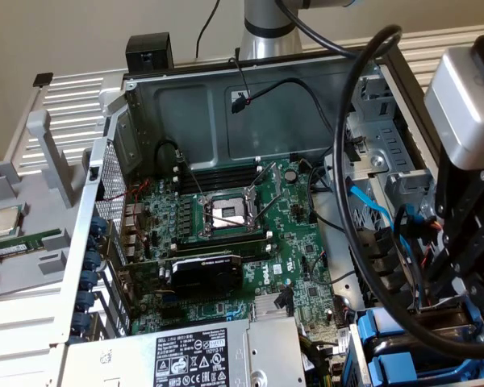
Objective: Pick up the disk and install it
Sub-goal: 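Insert the first disk wire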
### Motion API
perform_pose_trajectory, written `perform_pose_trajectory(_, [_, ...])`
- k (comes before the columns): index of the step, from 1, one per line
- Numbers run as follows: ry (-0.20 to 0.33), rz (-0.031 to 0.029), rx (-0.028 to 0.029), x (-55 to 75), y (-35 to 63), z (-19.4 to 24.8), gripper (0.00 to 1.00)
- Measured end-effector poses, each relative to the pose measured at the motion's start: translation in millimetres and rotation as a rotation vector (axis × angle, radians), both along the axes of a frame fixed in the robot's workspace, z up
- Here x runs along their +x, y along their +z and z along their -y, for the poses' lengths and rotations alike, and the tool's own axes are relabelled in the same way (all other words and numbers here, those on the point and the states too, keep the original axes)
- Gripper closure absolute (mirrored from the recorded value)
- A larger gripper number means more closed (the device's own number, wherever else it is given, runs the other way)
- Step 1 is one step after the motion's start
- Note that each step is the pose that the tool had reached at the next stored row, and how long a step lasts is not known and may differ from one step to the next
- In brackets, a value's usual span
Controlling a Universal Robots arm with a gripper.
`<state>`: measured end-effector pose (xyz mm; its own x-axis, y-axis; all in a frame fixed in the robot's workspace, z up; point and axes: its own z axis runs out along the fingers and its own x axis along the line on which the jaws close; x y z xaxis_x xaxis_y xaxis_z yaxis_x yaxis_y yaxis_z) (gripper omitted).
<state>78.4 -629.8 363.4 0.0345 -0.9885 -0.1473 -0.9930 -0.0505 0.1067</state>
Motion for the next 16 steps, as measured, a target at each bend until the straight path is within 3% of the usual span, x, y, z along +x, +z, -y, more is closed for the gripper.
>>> perform_pose_trajectory(3, [0.0, 0.0004, -0.0011, -0.2, -0.3, -3.0, 0.84])
perform_pose_trajectory(16, [-0.042, 0.0003, -0.0014, -0.2, -2.3, -0.4, 0.84])
